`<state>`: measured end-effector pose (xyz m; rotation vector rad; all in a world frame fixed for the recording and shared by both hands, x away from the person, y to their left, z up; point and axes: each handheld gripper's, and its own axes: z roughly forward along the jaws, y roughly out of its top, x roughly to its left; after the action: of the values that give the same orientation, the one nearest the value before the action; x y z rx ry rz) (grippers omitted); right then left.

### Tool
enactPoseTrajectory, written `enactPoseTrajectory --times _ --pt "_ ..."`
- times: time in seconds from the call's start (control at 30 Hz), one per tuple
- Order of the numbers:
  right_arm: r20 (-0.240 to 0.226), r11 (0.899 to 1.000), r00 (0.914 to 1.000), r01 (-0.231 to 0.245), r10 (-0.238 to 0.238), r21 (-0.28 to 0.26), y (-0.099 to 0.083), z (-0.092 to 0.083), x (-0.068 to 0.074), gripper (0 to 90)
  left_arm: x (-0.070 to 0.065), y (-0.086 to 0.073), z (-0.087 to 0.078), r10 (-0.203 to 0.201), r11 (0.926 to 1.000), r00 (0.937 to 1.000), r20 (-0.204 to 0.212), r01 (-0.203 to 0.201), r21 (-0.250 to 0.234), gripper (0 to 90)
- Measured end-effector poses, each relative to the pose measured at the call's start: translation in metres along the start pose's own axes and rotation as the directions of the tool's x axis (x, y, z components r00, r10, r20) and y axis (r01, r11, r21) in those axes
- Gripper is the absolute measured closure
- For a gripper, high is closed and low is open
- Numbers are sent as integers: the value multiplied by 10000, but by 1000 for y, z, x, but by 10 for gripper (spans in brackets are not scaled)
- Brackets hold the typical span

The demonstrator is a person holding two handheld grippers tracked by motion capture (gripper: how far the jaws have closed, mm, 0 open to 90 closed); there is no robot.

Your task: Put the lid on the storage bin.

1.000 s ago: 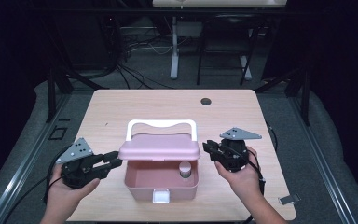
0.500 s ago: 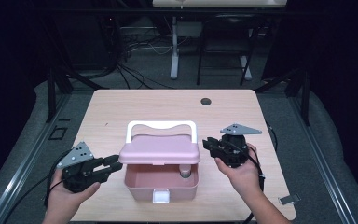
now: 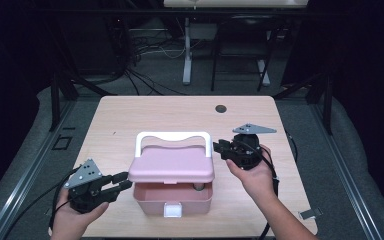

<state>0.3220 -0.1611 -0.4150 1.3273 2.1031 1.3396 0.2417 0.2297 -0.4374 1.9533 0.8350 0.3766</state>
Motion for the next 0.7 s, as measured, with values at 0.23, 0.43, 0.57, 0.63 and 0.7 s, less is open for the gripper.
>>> enactPoseTrajectory --times 0.23,0.43,0.57,0.63,0.7 --pt "-245 9999 9997 -96 93 -141 4 -1 5 686 -1 -6 2 -5 10000 10000 46 5 62 685" --pt "-416 9996 9991 -95 84 -254 2 2 7 637 -2 -11 3 -29 10000 10000 59 29 45 685" --pt "-454 9997 9989 -116 105 -228 1 5 8 631 -2 -13 4 12 10000 10000 77 -12 11 685" --pt "-533 9997 9985 -122 111 -207 0 6 8 622 -2 -15 4 64 10000 9999 86 -65 48 685" --pt "-554 9997 9984 -140 129 -191 0 7 8 620 -2 -16 5 56 10000 10000 80 -56 52 685"
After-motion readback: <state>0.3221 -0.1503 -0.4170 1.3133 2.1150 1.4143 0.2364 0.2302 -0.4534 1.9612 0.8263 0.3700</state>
